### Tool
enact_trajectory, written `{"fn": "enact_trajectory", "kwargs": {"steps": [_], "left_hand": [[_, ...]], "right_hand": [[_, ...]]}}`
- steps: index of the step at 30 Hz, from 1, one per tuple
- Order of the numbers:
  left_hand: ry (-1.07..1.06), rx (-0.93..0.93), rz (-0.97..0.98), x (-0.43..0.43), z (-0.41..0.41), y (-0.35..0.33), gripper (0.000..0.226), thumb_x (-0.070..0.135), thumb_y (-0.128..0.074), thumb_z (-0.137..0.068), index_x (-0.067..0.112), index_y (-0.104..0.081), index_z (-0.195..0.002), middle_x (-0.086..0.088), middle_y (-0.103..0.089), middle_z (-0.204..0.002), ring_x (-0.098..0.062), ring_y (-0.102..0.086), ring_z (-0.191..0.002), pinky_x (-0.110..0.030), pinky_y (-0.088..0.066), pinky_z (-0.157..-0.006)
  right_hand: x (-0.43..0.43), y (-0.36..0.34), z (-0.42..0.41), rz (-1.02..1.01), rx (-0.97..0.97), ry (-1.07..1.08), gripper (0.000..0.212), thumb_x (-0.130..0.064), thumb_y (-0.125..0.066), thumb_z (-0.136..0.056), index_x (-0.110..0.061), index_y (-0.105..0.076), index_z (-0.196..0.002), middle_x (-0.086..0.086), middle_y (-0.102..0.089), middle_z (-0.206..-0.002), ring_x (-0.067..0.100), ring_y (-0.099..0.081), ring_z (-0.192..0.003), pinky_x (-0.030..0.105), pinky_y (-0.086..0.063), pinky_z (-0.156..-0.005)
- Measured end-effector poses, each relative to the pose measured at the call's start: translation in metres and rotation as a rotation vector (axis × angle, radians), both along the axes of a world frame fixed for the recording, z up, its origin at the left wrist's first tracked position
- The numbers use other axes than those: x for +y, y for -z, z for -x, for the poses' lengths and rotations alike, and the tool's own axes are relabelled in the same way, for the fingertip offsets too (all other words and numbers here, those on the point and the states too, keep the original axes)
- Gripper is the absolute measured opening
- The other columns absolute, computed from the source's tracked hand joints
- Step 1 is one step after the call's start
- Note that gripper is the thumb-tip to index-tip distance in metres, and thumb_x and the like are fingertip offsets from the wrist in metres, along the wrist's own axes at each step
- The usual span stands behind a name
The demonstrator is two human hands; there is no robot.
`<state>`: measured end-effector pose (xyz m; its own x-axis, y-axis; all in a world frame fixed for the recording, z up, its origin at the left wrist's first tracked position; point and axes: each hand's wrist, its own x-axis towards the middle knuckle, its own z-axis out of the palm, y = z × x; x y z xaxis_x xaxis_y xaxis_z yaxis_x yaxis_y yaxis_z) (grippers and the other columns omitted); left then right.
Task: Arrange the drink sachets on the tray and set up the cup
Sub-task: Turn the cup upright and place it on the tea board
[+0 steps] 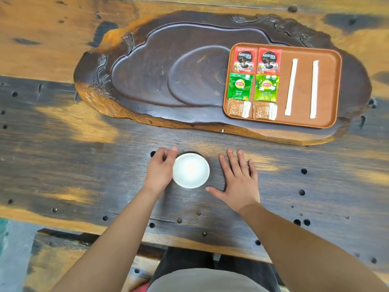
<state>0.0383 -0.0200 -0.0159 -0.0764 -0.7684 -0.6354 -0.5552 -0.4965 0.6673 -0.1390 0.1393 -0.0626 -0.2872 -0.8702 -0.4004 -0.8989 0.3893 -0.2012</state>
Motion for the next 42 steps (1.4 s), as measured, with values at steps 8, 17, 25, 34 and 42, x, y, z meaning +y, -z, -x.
{"fn": "enact_trajectory", "kwargs": {"steps": [8,17,25,34,42], "left_hand": [[-0.129,0.344,-0.149,0.007,-0.009,0.002,0.012,0.006,-0.063,-0.094,0.017,-0.062,-0.100,-0.003,-0.065,-0.105,-0.022,-0.065,-0.094,-0.041,-0.059,-0.081],[-0.187,0.477,-0.190,0.011,0.002,0.000,0.042,-0.002,-0.061,-0.092,0.024,-0.062,-0.125,0.000,-0.058,-0.124,-0.026,-0.056,-0.125,-0.059,-0.057,-0.089],[-0.160,0.468,-0.145,0.005,0.001,0.000,0.042,-0.010,-0.061,-0.089,0.017,-0.067,-0.120,-0.003,-0.061,-0.118,-0.023,-0.062,-0.116,-0.056,-0.059,-0.085],[-0.099,0.507,-0.025,-0.038,0.017,-0.026,0.043,-0.013,-0.057,-0.089,0.012,-0.066,-0.122,-0.003,-0.061,-0.116,-0.019,-0.067,-0.105,-0.047,-0.063,-0.075],[-0.022,0.515,0.060,-0.124,0.075,-0.035,0.043,-0.008,-0.057,-0.084,0.015,-0.067,-0.120,-0.019,-0.059,-0.130,-0.035,-0.066,-0.111,-0.056,-0.061,-0.079]], "right_hand": [[0.000,0.000,-0.001,0.011,-0.011,0.009,0.104,-0.092,-0.024,-0.079,-0.027,-0.006,-0.158,-0.002,0.001,-0.168,0.024,0.010,-0.153,0.056,-0.007,-0.122],[0.000,0.000,0.000,0.001,-0.015,0.008,0.103,-0.092,-0.025,-0.079,-0.029,-0.003,-0.158,-0.003,0.004,-0.168,0.023,0.015,-0.153,0.055,-0.005,-0.122],[-0.001,0.000,0.001,-0.015,-0.024,0.004,0.103,-0.092,-0.024,-0.079,-0.030,0.000,-0.158,-0.003,0.007,-0.167,0.022,0.017,-0.152,0.055,-0.003,-0.122],[-0.002,-0.001,0.003,-0.030,-0.034,0.003,0.102,-0.092,-0.021,-0.080,-0.030,0.001,-0.158,-0.003,0.009,-0.167,0.023,0.018,-0.152,0.054,-0.003,-0.122],[-0.002,-0.002,0.004,-0.037,-0.051,0.008,0.101,-0.091,-0.023,-0.080,-0.030,-0.002,-0.158,-0.003,0.006,-0.168,0.024,0.015,-0.153,0.054,-0.003,-0.122]]}}
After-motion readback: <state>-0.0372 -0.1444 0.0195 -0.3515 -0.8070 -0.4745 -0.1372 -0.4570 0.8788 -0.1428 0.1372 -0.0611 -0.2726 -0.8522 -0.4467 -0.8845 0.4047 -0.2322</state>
